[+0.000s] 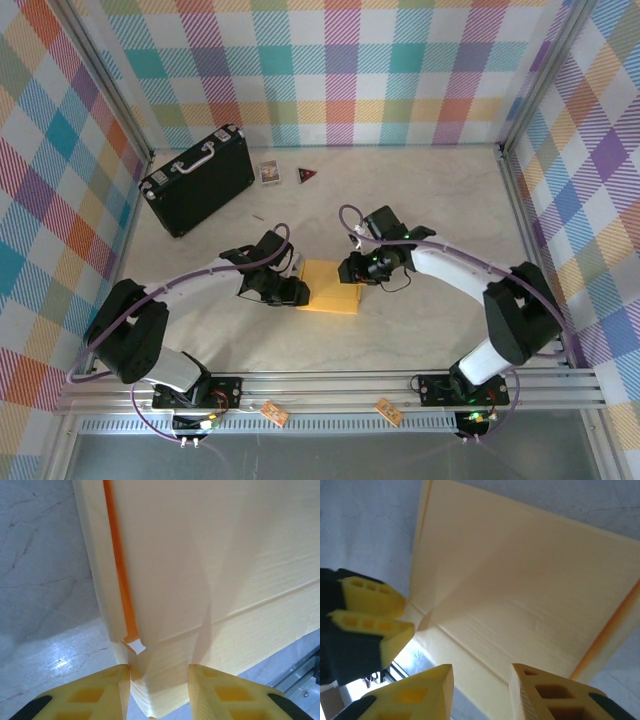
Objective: Fold the paper box
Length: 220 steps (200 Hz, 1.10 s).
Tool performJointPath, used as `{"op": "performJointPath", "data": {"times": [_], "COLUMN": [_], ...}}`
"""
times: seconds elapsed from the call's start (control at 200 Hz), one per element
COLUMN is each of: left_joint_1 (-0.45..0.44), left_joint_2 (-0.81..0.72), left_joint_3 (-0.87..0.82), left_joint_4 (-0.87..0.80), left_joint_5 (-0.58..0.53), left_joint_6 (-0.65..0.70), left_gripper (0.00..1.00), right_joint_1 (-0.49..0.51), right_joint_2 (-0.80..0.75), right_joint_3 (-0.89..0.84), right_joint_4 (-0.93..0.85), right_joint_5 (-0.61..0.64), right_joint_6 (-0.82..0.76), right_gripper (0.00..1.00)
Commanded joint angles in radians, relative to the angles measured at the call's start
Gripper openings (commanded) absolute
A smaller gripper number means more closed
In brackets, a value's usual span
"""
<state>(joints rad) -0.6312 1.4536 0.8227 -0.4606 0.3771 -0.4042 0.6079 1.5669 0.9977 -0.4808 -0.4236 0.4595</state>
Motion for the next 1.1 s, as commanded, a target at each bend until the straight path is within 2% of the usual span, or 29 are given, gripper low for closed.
{"op": "performJointPath", "data": {"times": [0.0,0.515,0.805,1.095], "left_joint_1": [0.013,0.016,0.016,0.015], "left_joint_2": [-0.035,-0.027,0.031,0.044], "left_joint_3": [0.005,-0.048,-0.054,-0.064], "left_joint_4": [0.001,0.011,0.07,0.114], "left_joint_5": [0.017,0.014,0.061,0.099], "left_joint_6": [-0.019,-0.019,-0.033,-0.05], "left_gripper": [0.36,0.41,0.43,0.34], "right_joint_1": [0.0,0.0,0.0,0.0], "right_joint_2": [0.051,0.105,0.105,0.117], "right_joint_3": [0.021,0.01,0.006,-0.004], "right_joint_4": [0.031,0.067,0.07,0.081], "right_joint_5": [-0.024,-0.021,-0.031,-0.041], "right_joint_6": [0.012,0.022,0.023,0.026], "right_gripper": [0.34,0.34,0.34,0.34]}}
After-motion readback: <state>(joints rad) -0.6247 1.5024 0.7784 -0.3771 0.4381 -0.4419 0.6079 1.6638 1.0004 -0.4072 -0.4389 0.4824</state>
